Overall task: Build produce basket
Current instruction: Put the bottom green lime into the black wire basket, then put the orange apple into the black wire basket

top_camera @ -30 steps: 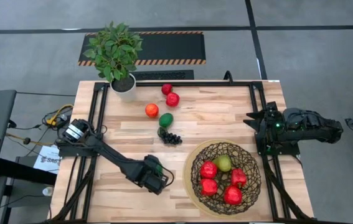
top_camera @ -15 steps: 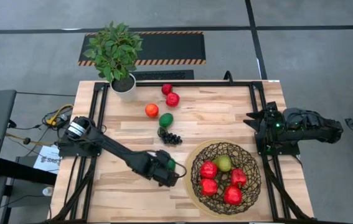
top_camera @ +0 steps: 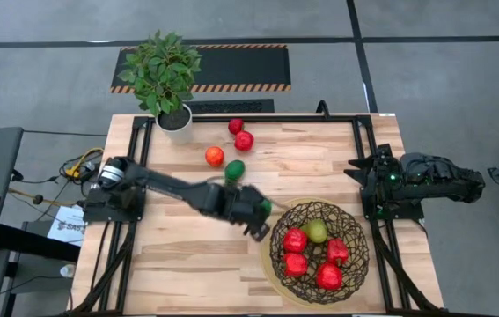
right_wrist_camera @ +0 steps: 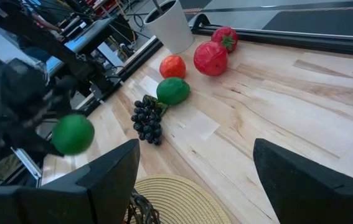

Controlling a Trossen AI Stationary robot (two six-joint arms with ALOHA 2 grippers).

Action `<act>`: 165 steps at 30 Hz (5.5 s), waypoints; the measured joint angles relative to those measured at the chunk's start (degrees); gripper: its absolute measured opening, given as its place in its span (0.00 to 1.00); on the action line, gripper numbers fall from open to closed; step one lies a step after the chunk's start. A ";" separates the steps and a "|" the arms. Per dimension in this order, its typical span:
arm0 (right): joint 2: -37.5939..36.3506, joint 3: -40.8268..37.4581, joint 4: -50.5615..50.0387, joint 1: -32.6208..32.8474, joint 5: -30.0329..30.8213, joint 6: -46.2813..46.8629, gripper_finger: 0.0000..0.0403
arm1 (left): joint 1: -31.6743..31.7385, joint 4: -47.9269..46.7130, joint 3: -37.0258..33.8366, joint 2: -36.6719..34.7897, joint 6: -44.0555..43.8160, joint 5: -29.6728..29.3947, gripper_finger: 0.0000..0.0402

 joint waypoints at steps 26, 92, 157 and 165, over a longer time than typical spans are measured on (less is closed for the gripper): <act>0.00 -0.02 0.00 0.00 0.00 -0.01 0.83 | 1.14 14.44 39.43 -0.15 27.23 -4.31 0.58; 0.02 -0.02 -0.17 -0.02 0.37 0.02 0.83 | 5.29 15.67 37.23 25.58 30.01 34.54 0.62; 0.02 0.00 -0.20 0.00 1.33 0.01 0.83 | 20.00 -34.85 37.23 4.87 39.55 7.27 0.75; 0.00 0.00 -0.17 0.00 1.33 0.02 0.83 | 26.17 -33.19 28.72 5.05 42.81 6.14 0.75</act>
